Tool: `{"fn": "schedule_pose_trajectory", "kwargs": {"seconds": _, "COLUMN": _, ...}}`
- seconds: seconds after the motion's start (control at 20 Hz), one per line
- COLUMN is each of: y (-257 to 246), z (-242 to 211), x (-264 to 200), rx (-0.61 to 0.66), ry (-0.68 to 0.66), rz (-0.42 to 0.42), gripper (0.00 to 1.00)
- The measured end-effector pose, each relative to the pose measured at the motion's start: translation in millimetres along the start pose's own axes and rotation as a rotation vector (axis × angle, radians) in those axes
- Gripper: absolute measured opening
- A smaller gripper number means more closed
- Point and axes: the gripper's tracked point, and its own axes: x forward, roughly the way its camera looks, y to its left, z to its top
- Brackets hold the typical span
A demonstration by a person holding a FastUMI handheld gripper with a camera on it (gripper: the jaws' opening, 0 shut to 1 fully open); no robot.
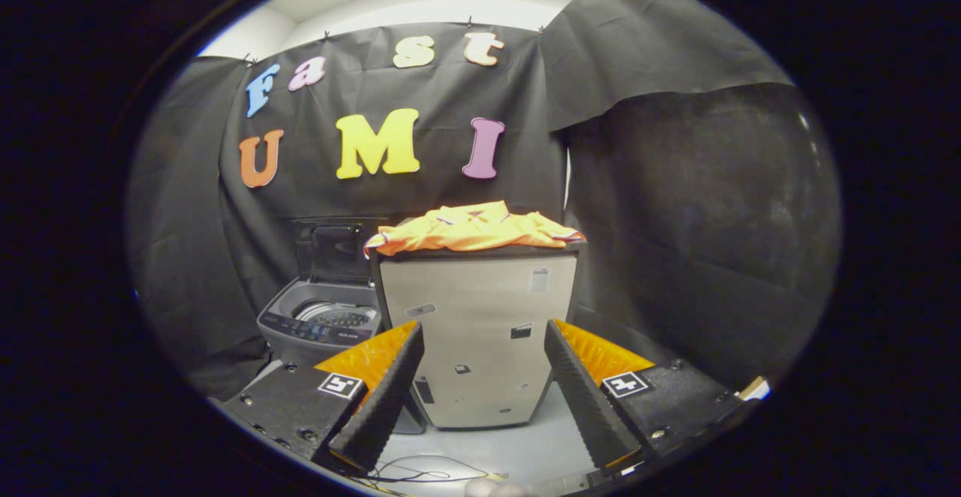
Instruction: Put the clothes into the washing machine and then close the washing machine lid.
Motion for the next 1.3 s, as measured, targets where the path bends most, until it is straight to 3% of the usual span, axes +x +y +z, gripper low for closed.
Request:
{"fn": "schedule_pose_trajectory", "kwargs": {"seconds": 0.35, "y": 6, "z": 37, "x": 12, "rx": -0.048, "ry": -0.034, "rz": -0.025, "gripper": 1.00}}
{"fn": "schedule_pose_trajectory", "kwargs": {"seconds": 0.65, "y": 7, "z": 108, "x": 49, "rx": -0.055, "ry": -0.050, "rz": -0.059, "gripper": 1.00}}
{"fn": "schedule_pose_trajectory", "kwargs": {"seconds": 1.0, "y": 25, "z": 213, "x": 154, "rx": -0.018, "ry": -0.054, "rz": 0.033, "gripper": 1.00}}
{"fn": "schedule_pose_trajectory", "kwargs": {"seconds": 1.3, "y": 33, "z": 248, "x": 271, "rx": -0.015, "ry": 0.073, "rz": 0.085, "gripper": 1.00}}
